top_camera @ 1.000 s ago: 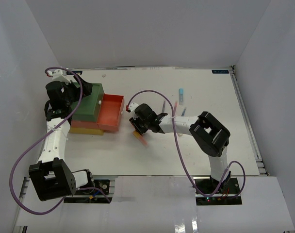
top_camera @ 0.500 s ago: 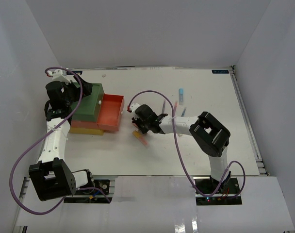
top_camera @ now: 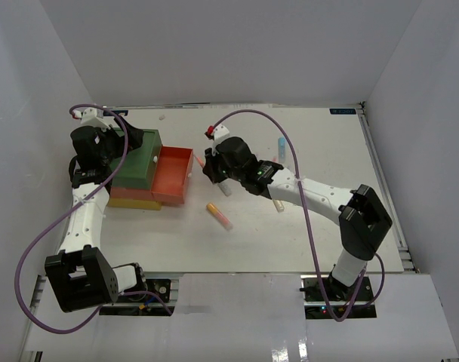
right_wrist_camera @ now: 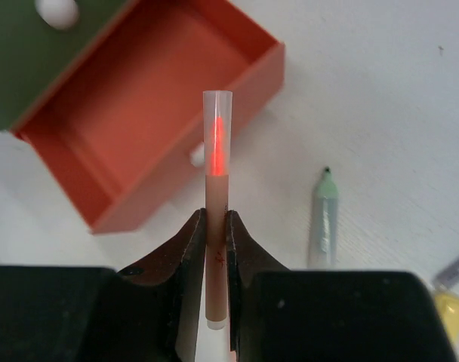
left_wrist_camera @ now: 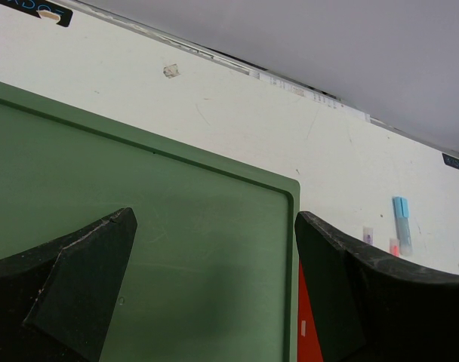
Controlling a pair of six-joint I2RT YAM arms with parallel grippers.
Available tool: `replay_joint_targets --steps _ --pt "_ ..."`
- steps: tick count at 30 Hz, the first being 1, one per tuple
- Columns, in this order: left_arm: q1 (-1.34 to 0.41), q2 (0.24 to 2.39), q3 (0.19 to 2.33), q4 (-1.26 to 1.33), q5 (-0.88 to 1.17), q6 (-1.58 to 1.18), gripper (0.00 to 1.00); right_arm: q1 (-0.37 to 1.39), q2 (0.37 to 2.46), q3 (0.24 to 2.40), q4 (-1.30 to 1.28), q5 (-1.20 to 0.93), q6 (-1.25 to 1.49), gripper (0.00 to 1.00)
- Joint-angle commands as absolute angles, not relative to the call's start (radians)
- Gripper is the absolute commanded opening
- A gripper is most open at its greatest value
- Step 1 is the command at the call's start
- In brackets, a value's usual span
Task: Sort the stationery into containers
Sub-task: Pick up the pen from the center of the board, then place the pen in the drawer.
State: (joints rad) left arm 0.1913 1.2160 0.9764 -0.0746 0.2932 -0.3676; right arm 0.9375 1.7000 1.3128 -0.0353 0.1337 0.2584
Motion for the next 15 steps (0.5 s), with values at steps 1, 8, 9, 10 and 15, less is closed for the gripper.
replay_joint_targets --steps 1,8,9,10,15 --pt "0.193 1.227 0.937 -0.193 0.311 -0.387 0.98 0.943 1.733 1.445 0.076 0.046 0.402 0.11" --pt "0.193 1.223 0.936 -0.193 0.311 -0.387 0.98 0.957 1.856 1.5 0.328 0.014 0.687 0.13" --pt "0.193 1.223 0.936 -0.193 0.311 -0.385 0.98 0.96 1.89 1.515 0.334 0.018 0.716 0.13" --pt "0.195 1.223 0.936 -0.193 0.311 -0.385 0.98 0.965 1.907 1.532 0.336 0.024 0.73 0.13" --pt "0.193 1.218 0.934 -0.192 0.311 -0.385 0.98 0.986 1.977 1.606 0.334 0.026 0.747 0.3"
